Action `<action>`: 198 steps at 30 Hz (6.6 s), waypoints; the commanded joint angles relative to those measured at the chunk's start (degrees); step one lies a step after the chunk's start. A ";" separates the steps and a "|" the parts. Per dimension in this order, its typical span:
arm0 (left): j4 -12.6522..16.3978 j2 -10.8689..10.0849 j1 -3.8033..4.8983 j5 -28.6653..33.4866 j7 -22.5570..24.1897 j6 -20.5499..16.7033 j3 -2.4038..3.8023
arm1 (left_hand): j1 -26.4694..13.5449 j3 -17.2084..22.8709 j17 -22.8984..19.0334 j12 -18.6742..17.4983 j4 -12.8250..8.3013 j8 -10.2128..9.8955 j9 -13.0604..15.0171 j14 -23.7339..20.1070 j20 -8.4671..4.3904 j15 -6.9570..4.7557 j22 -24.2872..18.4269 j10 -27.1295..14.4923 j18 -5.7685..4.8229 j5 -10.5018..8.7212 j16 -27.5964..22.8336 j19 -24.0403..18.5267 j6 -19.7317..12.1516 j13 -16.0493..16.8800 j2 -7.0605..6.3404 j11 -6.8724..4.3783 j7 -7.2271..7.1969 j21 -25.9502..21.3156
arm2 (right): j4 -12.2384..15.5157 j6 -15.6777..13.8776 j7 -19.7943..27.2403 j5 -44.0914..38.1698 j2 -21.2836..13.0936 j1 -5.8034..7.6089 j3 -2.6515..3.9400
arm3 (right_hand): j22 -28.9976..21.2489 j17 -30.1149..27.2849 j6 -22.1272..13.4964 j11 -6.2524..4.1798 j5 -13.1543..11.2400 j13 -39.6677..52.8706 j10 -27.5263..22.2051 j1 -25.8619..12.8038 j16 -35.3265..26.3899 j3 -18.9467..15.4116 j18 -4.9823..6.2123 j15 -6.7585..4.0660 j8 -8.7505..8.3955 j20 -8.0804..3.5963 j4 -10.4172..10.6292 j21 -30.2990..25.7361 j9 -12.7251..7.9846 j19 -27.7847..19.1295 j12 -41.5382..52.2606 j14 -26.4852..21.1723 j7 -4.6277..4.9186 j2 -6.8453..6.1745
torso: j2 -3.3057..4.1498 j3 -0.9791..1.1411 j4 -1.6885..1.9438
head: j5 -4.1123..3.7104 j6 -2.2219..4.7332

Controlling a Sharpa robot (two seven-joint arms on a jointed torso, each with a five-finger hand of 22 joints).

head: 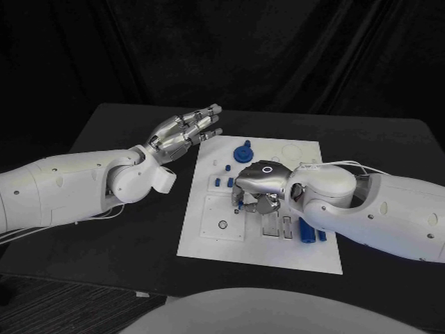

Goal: Assemble the parts on the task board

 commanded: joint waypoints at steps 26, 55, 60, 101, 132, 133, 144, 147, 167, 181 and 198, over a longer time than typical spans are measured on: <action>-0.06 0.29 -0.56 0.20 -0.58 1.33 0.05 | 0.97 0.65 0.06 0.17 -0.59 0.32 0.03 0.10 0.31 0.65 -0.23 0.01 1.06 0.72 0.29 0.04 0.18 0.03 0.83 0.70 0.28 0.15 | -0.59 -1.82 0.40 -0.77 0.94 -1.02 0.03 | 2.64 -0.37 -0.49 -1.63 -0.05 0.06 2.31 0.43 -0.26 0.46 0.41 -0.05 -0.55 -0.03 -0.33 -0.32 -0.23 -0.36 0.39 -0.18 0.21 -0.34 | 0.07 0.02 0.03 | 0.42 0.00; -0.17 0.48 -0.84 0.20 -1.09 1.82 0.05 | 1.09 0.75 0.06 0.18 -0.68 0.33 0.03 0.12 0.37 0.72 -0.25 0.00 1.06 0.81 0.33 0.06 0.10 0.03 0.92 0.77 0.34 0.15 | -1.64 -0.22 0.11 -0.85 1.36 -2.04 0.03 | 2.19 -1.74 -1.38 -0.92 0.23 0.19 0.80 0.94 -1.81 0.81 0.73 0.41 -1.46 0.15 -1.22 -3.23 -0.82 -2.01 -0.37 -1.52 0.81 -0.68 | 0.07 0.02 0.01 | 0.58 0.00; -0.19 0.50 -0.86 0.20 -1.22 1.89 0.05 | 1.14 0.80 0.07 0.20 -0.72 0.35 0.03 0.12 0.40 0.75 -0.26 0.00 1.06 0.85 0.34 0.07 0.12 0.04 0.98 0.81 0.37 0.15 | -1.68 0.06 0.22 -1.19 1.34 -2.30 0.03 | 1.97 -2.23 -2.32 -0.42 0.06 0.21 -0.55 0.74 -2.33 0.79 0.81 0.80 -1.84 0.40 -1.33 -4.24 -1.17 -2.82 -0.75 -2.15 1.24 -0.83 | 0.09 0.05 0.02 | 0.62 0.00; -0.28 -0.05 -0.94 0.20 -1.45 1.46 0.05 | 1.20 0.83 0.10 0.37 -0.80 0.48 0.07 0.23 0.49 0.86 -0.12 0.09 1.07 0.85 0.47 0.21 0.43 0.07 1.01 0.99 0.54 0.20 | 3.62 -2.91 -3.97 0.48 -13.83 7.70 0.03 | 1.89 -1.08 -11.28 1.75 -7.42 0.02 -23.57 -2.88 3.41 -10.67 0.02 2.25 0.53 2.22 10.59 -1.11 -2.31 3.74 7.39 1.34 1.52 -1.33 | 0.00 0.05 0.06 | 0.07 0.00; -0.62 0.39 -1.15 0.20 -1.31 1.59 0.04 | 1.22 0.87 0.11 0.43 -0.82 0.52 0.08 0.26 0.56 0.91 -0.13 0.12 1.08 0.97 0.51 0.26 0.44 0.08 1.10 1.03 0.57 0.22 | -0.46 -0.25 -2.88 2.63 -13.44 2.64 0.01 | 2.19 -1.44 -13.20 0.93 -6.16 -0.96 -14.09 -0.53 3.06 -10.61 -0.33 1.84 -1.51 1.77 10.29 -0.43 -2.95 6.13 5.24 3.10 0.91 -0.66 | 0.13 0.05 0.07 | -0.19 0.00; -0.62 0.40 -1.15 0.20 -1.31 1.60 0.04 | 1.24 0.90 0.12 0.54 -0.83 0.52 0.07 0.28 0.57 0.93 -0.12 0.18 1.08 1.00 0.53 0.28 0.40 0.10 1.13 1.06 0.59 0.23 | -0.58 -0.30 -2.79 2.63 -13.32 2.54 0.01 | 2.20 -1.42 -13.13 0.92 -5.68 -0.96 -13.88 -0.27 3.05 -10.46 -0.31 1.84 -1.49 1.74 9.98 -0.58 -2.94 6.11 5.06 3.09 0.94 -0.58 | 0.14 0.06 0.08 | -0.21 0.00; -0.65 0.47 -1.22 0.20 -1.37 1.73 0.04 | 1.29 0.95 0.12 0.77 -0.87 0.55 0.08 0.29 0.61 0.96 -0.15 0.31 1.08 1.07 0.55 0.29 0.46 0.15 1.21 1.14 0.63 0.23 | -1.49 -1.90 -1.72 2.63 -12.44 1.61 0.01 | 3.70 0.50 -7.99 0.44 -2.84 -0.92 -9.26 2.07 4.81 -6.25 -0.59 1.38 0.51 1.35 7.44 1.37 -2.13 6.46 3.11 3.38 0.76 0.07 | 0.11 0.10 0.03 | -0.12 0.00; -0.68 0.51 -1.24 0.20 -1.45 1.79 0.04 | 1.31 0.99 0.12 0.90 -0.89 0.58 0.08 0.29 0.63 0.97 -0.16 0.39 1.08 1.09 0.55 0.30 0.51 0.17 1.26 1.20 0.67 0.23 | -1.52 -3.03 -1.33 2.63 -12.37 1.53 0.01 | 3.91 0.47 -6.06 0.13 -3.02 -0.94 -7.85 2.17 4.78 -5.27 -0.58 1.17 1.30 1.15 7.35 1.42 -1.69 6.39 2.76 3.26 0.44 -0.07 | 0.11 0.10 0.06 | -0.14 0.00; -0.71 0.51 -1.66 0.20 -1.83 1.96 0.04 | 1.42 1.31 0.10 1.53 -0.91 0.76 0.12 0.26 0.71 0.99 -0.35 0.82 1.07 1.22 0.58 0.28 0.80 0.28 1.78 1.70 1.05 0.20 | -1.44 -7.19 -0.88 2.63 -12.17 1.45 0.02 | 4.05 0.66 0.25 -1.38 -5.13 -0.75 -1.74 1.72 4.86 -3.26 -0.60 0.13 3.89 0.26 7.05 1.88 0.98 6.19 1.77 3.08 -0.47 -0.27 | 0.07 0.05 0.05 | 0.19 0.00; -0.53 0.08 -1.94 0.20 -1.99 1.71 0.04 | 1.48 1.60 0.11 1.85 -0.85 0.86 0.13 0.27 0.76 0.98 -0.42 1.01 1.07 1.62 0.64 0.30 0.91 0.32 2.24 1.91 1.20 0.19 | 4.15 -10.64 -1.66 2.86 -14.77 3.27 0.03 | 4.14 0.63 1.77 -1.88 -1.80 -0.79 0.22 2.44 4.72 -2.66 -0.64 -0.34 4.73 -0.25 5.68 2.27 2.70 6.20 0.96 3.11 -0.78 -0.22 | 0.07 0.05 0.04 | 0.60 0.00; -0.75 0.27 -2.11 0.20 -1.98 1.66 0.04 | 1.52 1.67 0.09 1.94 -0.86 0.91 0.14 0.20 0.76 0.90 -0.49 1.07 1.08 1.78 0.59 0.28 0.97 0.33 2.31 1.99 1.25 0.18 | 11.06 -8.55 -1.60 8.22 -10.71 4.11 0.03 | 4.22 1.07 1.24 -1.97 -1.58 -0.83 0.79 2.15 5.09 -2.60 -0.70 -0.44 4.33 -0.37 5.47 2.82 3.04 6.33 0.46 3.37 -0.80 -0.46 | -0.09 -0.04 0.04 | 0.44 0.00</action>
